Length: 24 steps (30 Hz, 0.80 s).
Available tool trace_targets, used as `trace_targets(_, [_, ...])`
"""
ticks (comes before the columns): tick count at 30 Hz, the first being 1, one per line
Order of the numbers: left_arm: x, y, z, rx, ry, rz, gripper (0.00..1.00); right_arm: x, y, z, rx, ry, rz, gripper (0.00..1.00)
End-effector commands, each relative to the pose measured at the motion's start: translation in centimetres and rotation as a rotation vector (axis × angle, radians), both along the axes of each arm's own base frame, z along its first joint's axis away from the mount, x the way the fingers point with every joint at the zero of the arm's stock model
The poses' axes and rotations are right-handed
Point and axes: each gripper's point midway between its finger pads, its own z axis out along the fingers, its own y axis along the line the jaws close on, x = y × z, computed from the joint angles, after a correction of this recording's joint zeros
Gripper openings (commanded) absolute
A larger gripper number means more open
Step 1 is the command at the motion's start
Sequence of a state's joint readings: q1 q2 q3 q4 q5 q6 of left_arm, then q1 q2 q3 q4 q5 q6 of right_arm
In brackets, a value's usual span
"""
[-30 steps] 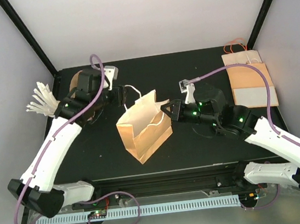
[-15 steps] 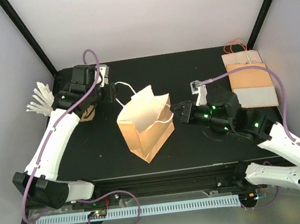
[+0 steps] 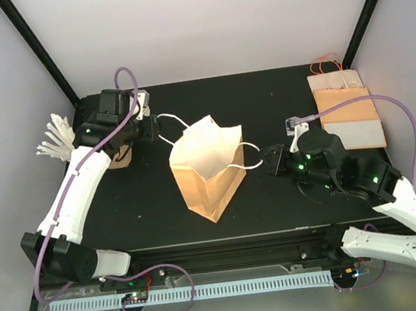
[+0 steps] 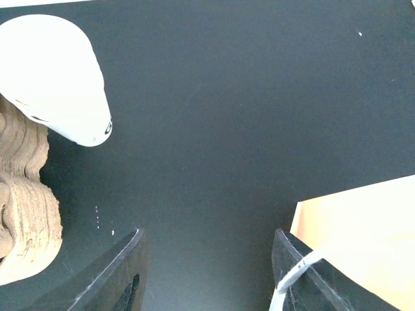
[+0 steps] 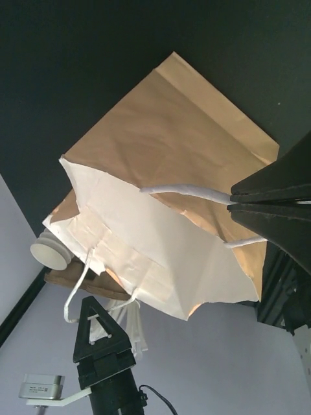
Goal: Pack the takeout coffee
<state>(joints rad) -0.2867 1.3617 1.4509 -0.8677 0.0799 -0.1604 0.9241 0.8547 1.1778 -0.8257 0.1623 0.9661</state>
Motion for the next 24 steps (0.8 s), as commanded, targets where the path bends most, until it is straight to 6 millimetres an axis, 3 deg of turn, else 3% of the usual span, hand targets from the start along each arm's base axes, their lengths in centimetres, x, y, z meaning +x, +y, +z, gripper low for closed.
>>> trace_targets(1, [0.8,0.5,0.7,0.004,-0.008,0.007,0.57,0.0,-2.1,-0.3,-0.049,-0.018,-0.057,0.01])
trace_targets(12, [1.5,1.2,0.3,-0.042,0.040,0.009,0.58,-0.2,-4.5,-1.0,-0.107,-0.011,-0.129,0.01])
trace_targets(18, [1.9,1.8,0.6,-0.051,0.048,0.020,0.58,-0.2,-5.4,-0.1,-0.112,-0.035,-0.159,0.01])
trace_targets(24, [1.4,-1.6,1.0,-0.224,0.093,-0.096,0.55,0.1,-4.5,0.5,-0.116,-0.052,-0.127,0.01])
